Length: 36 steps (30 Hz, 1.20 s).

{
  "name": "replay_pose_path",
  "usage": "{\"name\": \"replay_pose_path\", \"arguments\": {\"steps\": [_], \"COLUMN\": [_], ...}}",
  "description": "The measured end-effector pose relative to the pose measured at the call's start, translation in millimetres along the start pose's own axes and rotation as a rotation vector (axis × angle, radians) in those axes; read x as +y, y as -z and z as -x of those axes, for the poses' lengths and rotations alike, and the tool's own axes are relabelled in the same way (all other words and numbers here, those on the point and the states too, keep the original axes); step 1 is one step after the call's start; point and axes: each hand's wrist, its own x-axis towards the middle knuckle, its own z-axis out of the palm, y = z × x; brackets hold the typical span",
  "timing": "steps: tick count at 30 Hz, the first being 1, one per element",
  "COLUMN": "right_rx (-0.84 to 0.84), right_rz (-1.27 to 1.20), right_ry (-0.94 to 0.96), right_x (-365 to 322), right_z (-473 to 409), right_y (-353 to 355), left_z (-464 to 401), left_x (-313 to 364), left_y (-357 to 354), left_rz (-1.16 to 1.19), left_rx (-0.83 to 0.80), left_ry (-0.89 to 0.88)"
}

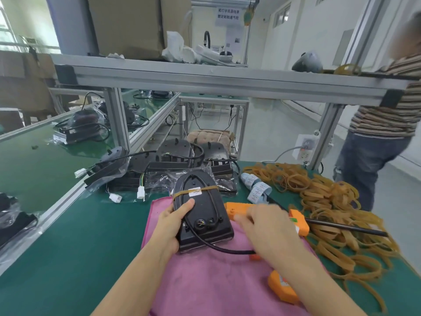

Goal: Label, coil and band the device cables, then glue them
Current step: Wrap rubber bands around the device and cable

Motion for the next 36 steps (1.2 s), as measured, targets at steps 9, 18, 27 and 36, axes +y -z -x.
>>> {"name": "replay_pose_path", "arguments": {"steps": [9, 18, 27, 36], "right_rx": [-0.194, 0.155, -0.217, -0.281], "right_rz": [-1.496, -0.892, -1.137, -1.429], "right_ry": [-0.556, -0.04, -0.135, -0.246], "right_x": [0.6, 5.6, 19.6, 19.6], "right_z": [26.6, -18.7, -54.7, -63.8], "right_y": [-73.9, -61.9, -52.6, -52.5], "left_z": [1.2, 8.2, 12.9, 26.9], "left_x": [-3.7, -4.0, 1.9, 5.3], "left_y": [-6.4, -9.0, -15.0, -23.5], "left_rz": [0.026, -0.04, -0.009, -0.193], "left_rx": [0.066, -0.039, -0.141, -0.277], "left_ry": [-0.033, -0.064, -0.037, -0.143]}}
